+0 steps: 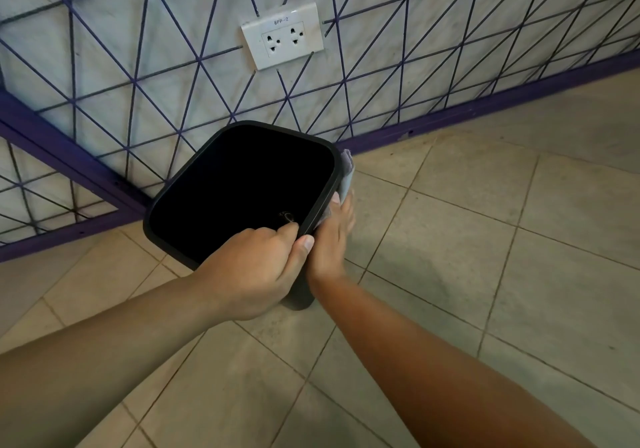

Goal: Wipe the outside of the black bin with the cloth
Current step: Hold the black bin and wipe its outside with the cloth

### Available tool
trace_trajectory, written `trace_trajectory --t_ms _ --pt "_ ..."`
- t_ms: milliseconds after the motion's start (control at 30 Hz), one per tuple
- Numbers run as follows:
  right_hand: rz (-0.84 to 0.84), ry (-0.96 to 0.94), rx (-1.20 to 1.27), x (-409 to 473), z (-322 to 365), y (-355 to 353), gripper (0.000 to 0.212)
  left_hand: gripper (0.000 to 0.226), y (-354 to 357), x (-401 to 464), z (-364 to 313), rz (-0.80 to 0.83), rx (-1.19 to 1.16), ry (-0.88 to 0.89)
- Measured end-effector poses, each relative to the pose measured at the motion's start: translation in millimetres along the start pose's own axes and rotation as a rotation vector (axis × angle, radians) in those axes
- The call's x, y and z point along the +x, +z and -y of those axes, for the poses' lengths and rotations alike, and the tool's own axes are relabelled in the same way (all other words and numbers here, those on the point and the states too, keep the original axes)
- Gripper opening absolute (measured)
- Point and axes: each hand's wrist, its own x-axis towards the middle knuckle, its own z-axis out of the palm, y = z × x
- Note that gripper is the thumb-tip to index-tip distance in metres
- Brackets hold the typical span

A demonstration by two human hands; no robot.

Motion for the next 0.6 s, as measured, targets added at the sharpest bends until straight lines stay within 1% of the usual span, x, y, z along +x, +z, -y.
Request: trace_trajectory --t_ms 33,67,100,133,167,200,267,300,333,367,400,433,467,500,533,600 --pt "-0.004 -0.009 0.012 1.8 -4.3 -1.5 0.075 0.058 0.3 0.1 0.4 0.002 0.003 0.002" --pt "-0.005 0.033 0.010 11.2 -6.2 -3.5 0.067 0.055 0.8 0.2 0.6 -0.002 0.004 0.005" --pt "-0.012 0.115 0.018 24.6 -4.8 -4.6 0.060 0.051 1.3 0.5 0.7 -0.010 0.004 0.007" --pt "-0.009 0.195 0.051 37.3 -1.9 -5.3 0.057 0.049 1.5 0.3 0.6 -0.017 0.005 0.006" --pt "0.004 0.231 0.079 42.2 1.1 -5.3 0.059 0.050 1.4 0.2 0.2 -0.020 0.006 0.006" --pt "0.013 0.204 0.069 36.8 3.3 -4.5 0.065 0.052 1.1 0.1 0.3 -0.020 0.009 0.010" --pt "0.013 0.071 -0.012 10.7 3.7 -3.4 0.076 0.054 0.7 -0.6 1.3 -0.012 0.015 0.023" --pt "0.008 0.017 -0.014 -0.2 0.2 -4.9 0.074 0.052 0.8 -1.3 1.7 -0.009 0.016 0.032" --pt "0.001 -0.015 -0.022 -1.3 -6.1 -8.4 0.066 0.048 0.9 -1.6 1.8 -0.007 0.016 0.040" --pt "0.005 0.003 -0.034 6.7 -10.4 -11.6 0.056 0.045 1.0 -1.9 1.5 -0.006 0.017 0.043" --pt "0.003 0.073 -0.024 19.2 -10.7 -13.1 0.055 0.044 1.0 -2.1 1.4 -0.008 0.020 0.042" --pt "0.011 0.161 0.005 31.9 -8.9 -13.7 0.056 0.045 1.0 -2.0 1.3 -0.012 0.023 0.039" --pt "0.011 0.210 0.026 37.6 -5.5 -11.9 0.059 0.047 0.9 -2.2 1.0 -0.016 0.021 0.035" --pt "0.005 0.191 0.022 34.5 -2.5 -8.8 0.065 0.050 0.7 -2.4 0.7 -0.019 0.018 0.033" --pt "0.000 0.130 -0.005 23.8 0.6 -5.3 0.075 0.052 0.4 -2.2 1.1 -0.017 0.017 0.036" --pt "-0.014 0.031 -0.019 0.4 0.1 -1.6 0.092 0.050 0.7 -2.6 2.3 -0.004 0.010 0.043"
